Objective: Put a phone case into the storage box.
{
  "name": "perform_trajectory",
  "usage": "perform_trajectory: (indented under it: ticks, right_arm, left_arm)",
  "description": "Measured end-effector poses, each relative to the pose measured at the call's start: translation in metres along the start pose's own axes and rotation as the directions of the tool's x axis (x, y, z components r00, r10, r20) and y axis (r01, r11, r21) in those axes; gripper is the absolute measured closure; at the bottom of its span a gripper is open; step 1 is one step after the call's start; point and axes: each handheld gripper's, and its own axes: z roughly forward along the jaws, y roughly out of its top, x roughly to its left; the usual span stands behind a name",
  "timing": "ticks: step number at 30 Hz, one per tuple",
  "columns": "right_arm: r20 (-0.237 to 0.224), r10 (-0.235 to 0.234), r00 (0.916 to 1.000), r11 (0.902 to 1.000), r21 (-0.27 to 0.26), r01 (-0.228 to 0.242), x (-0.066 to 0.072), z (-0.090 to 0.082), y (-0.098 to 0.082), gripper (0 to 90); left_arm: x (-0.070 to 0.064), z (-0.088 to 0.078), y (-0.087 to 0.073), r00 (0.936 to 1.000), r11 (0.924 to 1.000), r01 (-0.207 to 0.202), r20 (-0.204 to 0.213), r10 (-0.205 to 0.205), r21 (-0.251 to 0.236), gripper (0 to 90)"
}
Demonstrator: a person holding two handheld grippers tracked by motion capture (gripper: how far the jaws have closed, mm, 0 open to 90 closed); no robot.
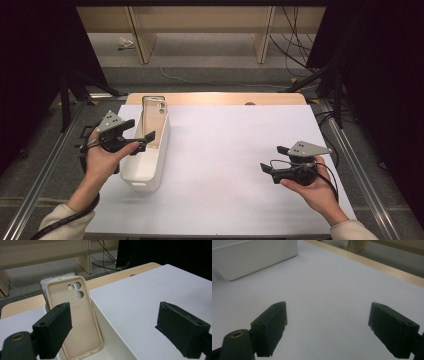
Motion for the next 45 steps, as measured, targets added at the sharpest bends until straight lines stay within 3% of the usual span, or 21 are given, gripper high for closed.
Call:
perform_trajectory:
  ticks: [17,31,45]
  right_arm:
    - [0.006,0.005,1.0000,1.0000,-0.005,-0.005,-0.001,0.000,0.000,16.2]
    - [0.003,0.007,1.0000,1.0000,0.001,-0.007,-0.002,-0.001,-0.001,16.2]
    - [0.000,0.007,1.0000,1.0000,0.004,-0.007,-0.002,0.000,-0.002,16.2]
  left_arm:
    - [-0.019,-0.012,-0.019,0.9972,0.9981,-0.062,0.043,0.062,0.006,11.5]
    - [-0.032,-0.021,-0.039,0.9944,0.9968,-0.078,0.071,0.079,-0.016,11.3]
    - [-0.036,-0.025,-0.055,0.9926,0.9959,-0.090,0.081,0.091,-0.009,10.7]
